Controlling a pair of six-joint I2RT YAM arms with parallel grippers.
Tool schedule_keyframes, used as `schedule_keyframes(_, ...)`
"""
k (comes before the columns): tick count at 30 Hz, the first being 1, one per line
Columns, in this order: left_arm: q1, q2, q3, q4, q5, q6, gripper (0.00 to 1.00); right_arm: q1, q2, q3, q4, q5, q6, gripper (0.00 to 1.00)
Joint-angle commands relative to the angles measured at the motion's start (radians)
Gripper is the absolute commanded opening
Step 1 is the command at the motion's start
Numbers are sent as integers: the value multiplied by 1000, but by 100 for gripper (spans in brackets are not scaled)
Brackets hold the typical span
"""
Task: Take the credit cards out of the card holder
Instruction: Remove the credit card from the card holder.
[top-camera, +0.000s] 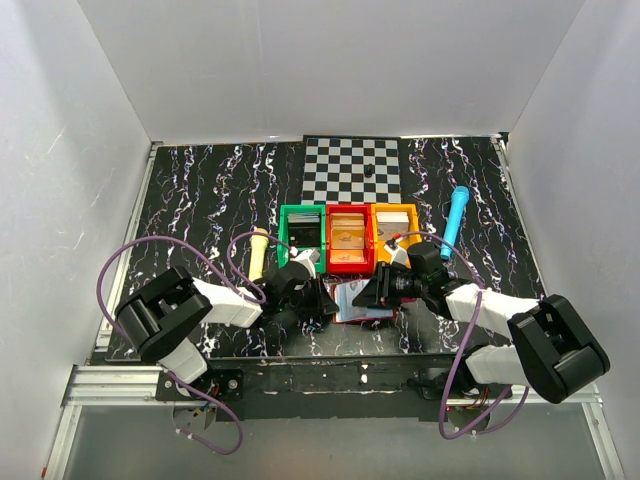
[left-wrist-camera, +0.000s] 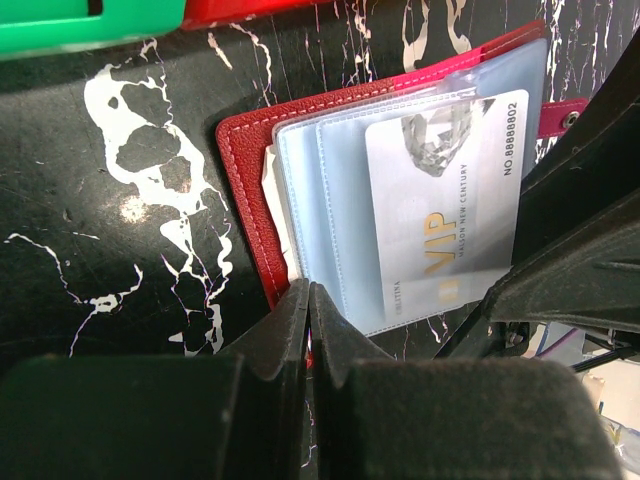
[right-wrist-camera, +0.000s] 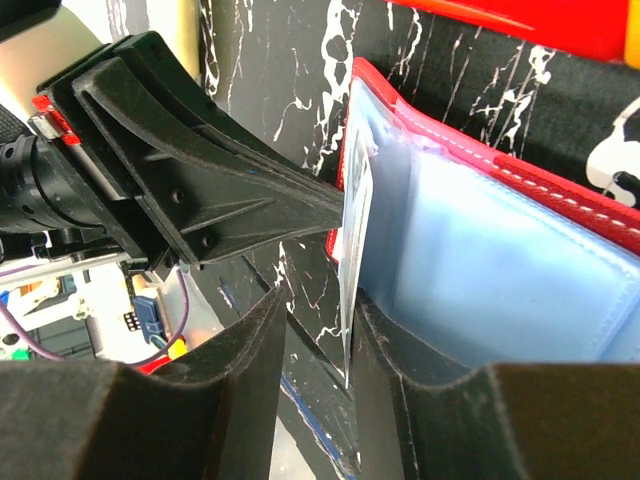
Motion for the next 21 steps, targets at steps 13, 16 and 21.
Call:
schedule_keyframes(13,-7,-21,-56,-117,-34,22,0,-14,-8,-6,-32,21,-38,35)
schedule_keyframes(16,-7,-22,-57,-117,-34,22,0,-14,-6,-8,-32,22,-36,35)
schedule_keyframes(21,-7,-24,-59,-116,-35,22,0,-15,-8,-11,-36,25,-39,36)
